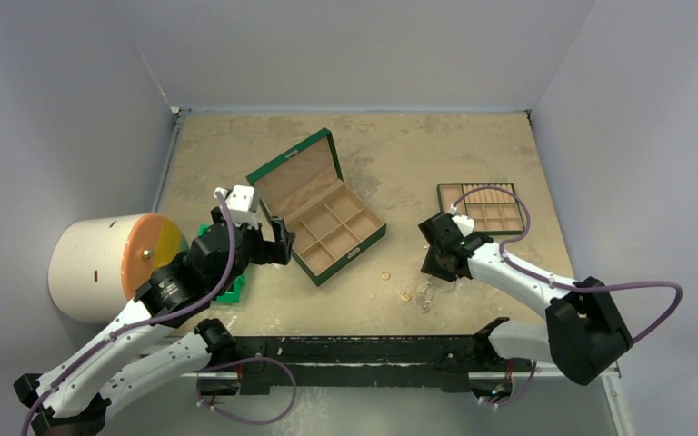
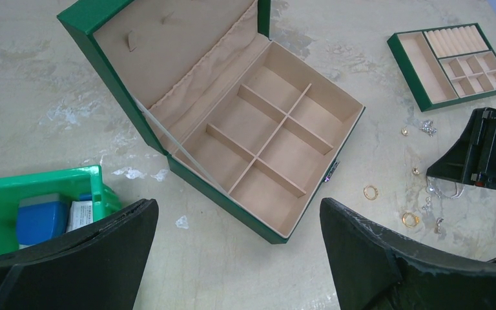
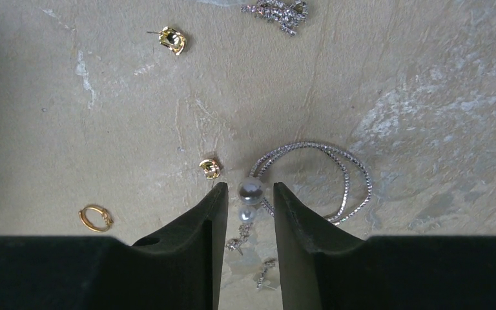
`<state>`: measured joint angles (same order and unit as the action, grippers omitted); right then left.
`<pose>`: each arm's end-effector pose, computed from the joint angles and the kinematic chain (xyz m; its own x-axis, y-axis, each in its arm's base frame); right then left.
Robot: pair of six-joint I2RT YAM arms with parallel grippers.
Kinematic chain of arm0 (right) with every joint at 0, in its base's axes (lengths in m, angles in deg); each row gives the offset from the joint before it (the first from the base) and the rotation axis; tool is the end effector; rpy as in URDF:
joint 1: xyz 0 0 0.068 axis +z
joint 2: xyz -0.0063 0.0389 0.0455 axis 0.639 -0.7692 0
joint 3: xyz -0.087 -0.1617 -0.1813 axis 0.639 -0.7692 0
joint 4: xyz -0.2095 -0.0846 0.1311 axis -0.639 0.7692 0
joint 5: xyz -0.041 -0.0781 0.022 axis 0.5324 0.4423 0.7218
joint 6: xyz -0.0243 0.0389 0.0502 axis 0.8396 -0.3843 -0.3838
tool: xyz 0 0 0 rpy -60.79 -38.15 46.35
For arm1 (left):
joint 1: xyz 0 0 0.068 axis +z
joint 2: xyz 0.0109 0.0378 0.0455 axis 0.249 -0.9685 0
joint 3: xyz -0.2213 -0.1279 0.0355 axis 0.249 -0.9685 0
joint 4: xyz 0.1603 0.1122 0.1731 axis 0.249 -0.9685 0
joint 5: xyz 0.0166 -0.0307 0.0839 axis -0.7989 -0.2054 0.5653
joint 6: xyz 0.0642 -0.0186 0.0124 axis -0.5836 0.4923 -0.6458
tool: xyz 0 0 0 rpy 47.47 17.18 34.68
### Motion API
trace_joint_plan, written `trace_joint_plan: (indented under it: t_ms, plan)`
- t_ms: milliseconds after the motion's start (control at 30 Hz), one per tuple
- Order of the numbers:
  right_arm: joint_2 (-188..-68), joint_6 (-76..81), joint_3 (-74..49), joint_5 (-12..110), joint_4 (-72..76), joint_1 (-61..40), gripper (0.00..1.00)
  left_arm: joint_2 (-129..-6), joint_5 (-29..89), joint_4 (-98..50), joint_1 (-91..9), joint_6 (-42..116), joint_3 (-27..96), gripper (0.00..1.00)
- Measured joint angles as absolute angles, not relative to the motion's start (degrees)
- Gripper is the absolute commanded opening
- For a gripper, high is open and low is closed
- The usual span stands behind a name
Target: Organize the mixed jewelry
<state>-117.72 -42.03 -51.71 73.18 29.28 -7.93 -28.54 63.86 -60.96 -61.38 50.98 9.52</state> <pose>0.2060 0.1091 0.1471 -0.7751 0.4002 -0.4889 0.3465 0.9163 0.2008 0.1281 -0.1029 0.3153 -0.4259 -0.1236 -0.8963 0.2305 0.9431 -0.2396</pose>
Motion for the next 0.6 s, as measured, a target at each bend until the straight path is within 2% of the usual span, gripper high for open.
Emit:
trace_joint_plan:
  t_ms: [600]
  plan:
    - [-120.21, -42.42, -52.30, 73.05, 27.88, -7.93, 0.24, -28.59, 64.25, -61.00, -61.38, 50.98, 9.52, 0.96]
